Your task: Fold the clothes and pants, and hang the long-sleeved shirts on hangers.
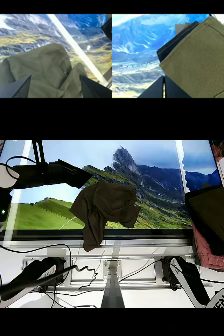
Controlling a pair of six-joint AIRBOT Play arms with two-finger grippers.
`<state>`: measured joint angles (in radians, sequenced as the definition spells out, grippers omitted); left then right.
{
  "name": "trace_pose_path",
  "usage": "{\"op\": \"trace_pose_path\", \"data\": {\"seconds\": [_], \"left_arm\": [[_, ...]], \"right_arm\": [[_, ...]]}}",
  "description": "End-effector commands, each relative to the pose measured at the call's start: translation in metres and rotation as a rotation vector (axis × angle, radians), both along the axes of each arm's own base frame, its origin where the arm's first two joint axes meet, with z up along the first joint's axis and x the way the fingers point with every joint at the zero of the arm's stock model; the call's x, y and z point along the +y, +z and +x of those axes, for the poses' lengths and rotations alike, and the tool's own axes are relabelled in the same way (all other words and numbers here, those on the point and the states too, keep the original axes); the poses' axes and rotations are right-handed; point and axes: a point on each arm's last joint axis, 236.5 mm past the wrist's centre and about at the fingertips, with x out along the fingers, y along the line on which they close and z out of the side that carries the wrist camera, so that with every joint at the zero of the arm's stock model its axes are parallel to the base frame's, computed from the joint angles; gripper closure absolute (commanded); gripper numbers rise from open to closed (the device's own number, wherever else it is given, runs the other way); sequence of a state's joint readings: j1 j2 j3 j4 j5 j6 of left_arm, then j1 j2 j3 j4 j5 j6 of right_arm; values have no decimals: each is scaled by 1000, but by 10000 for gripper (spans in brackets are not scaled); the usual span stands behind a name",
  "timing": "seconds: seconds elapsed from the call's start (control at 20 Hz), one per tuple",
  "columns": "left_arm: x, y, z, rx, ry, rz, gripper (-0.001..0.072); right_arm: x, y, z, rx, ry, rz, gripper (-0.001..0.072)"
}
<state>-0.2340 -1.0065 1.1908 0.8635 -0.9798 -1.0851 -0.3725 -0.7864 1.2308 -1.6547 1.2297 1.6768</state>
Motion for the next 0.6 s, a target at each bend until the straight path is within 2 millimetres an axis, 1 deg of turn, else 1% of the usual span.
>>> {"op": "trace_pose_path", "data": {"seconds": [0.0, 0.1, 0.15, 0.2, 0.25, 0.35, 0.45, 0.55], "left_arm": [[0, 1, 0, -2, 0, 0, 10], [0, 1, 0, -2, 0, 0, 11], [0, 1, 0, -2, 0, 0, 10], [0, 1, 0, -2, 0, 0, 10], [0, 1, 0, -2, 0, 0, 10], [0, 1, 0, -2, 0, 0, 10], [0, 1, 0, -2, 0, 0, 11], [0, 1, 0, -2, 0, 0, 10]], "right_arm": [[2, 1, 2, -11, 5, 6, 696], [11, -1, 5, -14, 25, 42, 697], [21, -7, 6, 8, 70, 65, 697], [35, -17, 7, 45, 148, 88, 697], [53, -32, 8, 88, 244, 118, 697], [102, -74, 6, 152, 435, 262, 697], [150, -118, -11, 217, 598, 433, 697], [187, -163, -35, 285, 665, 595, 697]]}}
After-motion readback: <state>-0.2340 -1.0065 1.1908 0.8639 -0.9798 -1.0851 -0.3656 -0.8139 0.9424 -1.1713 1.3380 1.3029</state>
